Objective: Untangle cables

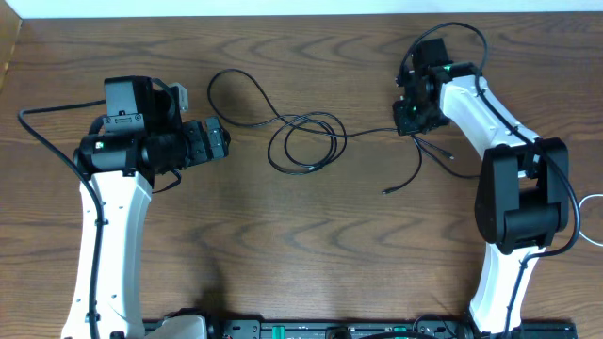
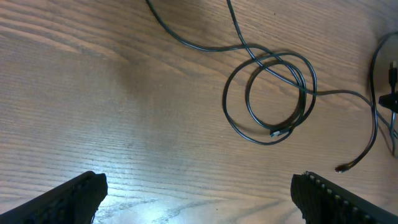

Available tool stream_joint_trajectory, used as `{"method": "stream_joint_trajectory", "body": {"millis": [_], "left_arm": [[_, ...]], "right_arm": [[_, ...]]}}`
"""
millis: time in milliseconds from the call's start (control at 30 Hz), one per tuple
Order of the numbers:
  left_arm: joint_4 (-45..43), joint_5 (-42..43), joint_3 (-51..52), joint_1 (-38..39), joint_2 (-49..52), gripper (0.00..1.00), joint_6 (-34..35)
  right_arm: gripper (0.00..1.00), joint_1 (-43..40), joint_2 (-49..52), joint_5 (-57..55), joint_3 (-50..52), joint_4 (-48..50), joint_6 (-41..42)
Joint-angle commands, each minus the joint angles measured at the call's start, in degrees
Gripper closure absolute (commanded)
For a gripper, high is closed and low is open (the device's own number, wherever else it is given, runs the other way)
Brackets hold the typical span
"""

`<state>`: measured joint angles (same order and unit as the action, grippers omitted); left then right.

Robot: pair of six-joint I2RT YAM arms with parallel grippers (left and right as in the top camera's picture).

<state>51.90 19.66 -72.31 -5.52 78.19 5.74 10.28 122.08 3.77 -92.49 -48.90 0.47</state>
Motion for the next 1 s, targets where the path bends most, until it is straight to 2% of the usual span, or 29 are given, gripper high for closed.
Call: {"method": "stream_joint_trajectory", "body": {"millis": [0,400,967], "left_arm": [[-0.13,0.68,0.22,-0.15,-0.83,0.00,-1.01],[-0.09,0.68,0.22,-0.15,-0.83,0.00,-0.98],[0.74,0.68,0.22,-0.15,-0.83,0.00,-1.01]], "right_arm": [[0.99,-0.48,-1.33,-4.37,-0.83,-0.44,-1.92],[0.99,-0.57,-0.85,-4.72,-0.83,-0.04,-2.73],[0.99,-0.66,1.84,-2.38,-0.83,7.45,-3.08]]}}
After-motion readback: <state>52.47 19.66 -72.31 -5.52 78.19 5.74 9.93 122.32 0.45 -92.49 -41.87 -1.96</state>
